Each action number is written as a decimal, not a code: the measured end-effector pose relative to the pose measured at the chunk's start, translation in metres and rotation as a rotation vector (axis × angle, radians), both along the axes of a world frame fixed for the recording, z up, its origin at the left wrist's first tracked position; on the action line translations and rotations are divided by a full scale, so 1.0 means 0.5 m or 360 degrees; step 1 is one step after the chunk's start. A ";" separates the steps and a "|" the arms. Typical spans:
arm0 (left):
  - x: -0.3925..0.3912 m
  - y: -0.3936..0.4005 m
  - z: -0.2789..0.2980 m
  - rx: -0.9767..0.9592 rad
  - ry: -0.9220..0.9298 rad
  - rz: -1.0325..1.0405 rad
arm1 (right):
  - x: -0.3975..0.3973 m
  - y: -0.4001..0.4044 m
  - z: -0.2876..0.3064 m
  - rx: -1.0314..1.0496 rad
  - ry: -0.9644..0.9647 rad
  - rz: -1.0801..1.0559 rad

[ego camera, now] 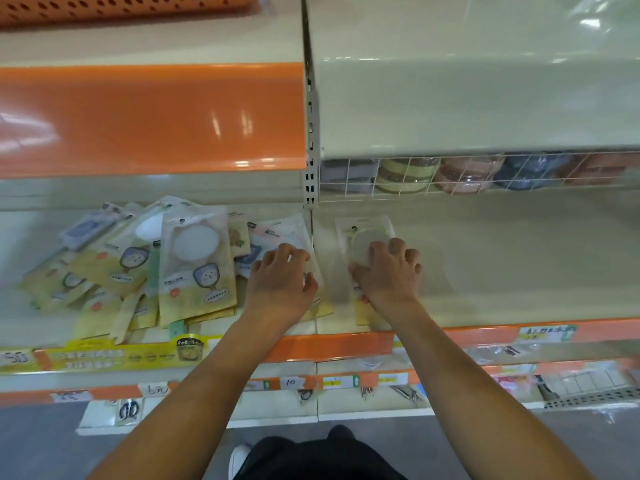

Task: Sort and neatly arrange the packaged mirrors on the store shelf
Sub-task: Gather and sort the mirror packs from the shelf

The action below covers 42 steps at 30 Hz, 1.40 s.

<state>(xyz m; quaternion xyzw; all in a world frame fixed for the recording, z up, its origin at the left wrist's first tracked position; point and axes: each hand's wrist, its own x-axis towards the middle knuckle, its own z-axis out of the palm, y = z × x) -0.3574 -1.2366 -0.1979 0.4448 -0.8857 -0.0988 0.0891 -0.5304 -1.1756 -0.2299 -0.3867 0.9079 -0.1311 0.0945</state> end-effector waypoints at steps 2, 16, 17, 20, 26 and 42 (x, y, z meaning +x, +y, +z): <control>0.015 -0.008 -0.001 0.0011 0.0006 0.0006 | 0.005 -0.006 0.014 0.0040 -0.0024 -0.0020; 0.205 -0.090 0.026 -0.0069 0.0054 0.0266 | 0.179 -0.116 0.079 -0.0277 -0.0210 0.0273; 0.226 -0.095 0.025 -0.0086 0.0050 0.0290 | 0.196 -0.127 0.079 -0.0303 -0.0213 0.0296; 0.287 -0.110 0.022 -0.0129 0.0045 0.0364 | 0.248 -0.160 0.081 -0.0359 -0.0211 0.0363; 0.383 -0.138 0.009 -0.0163 0.0072 0.0475 | 0.327 -0.216 0.076 -0.0267 -0.0253 0.0458; 0.479 -0.235 -0.006 -0.0018 0.0096 0.0482 | 0.457 -0.301 0.066 -0.0037 -0.0284 0.0515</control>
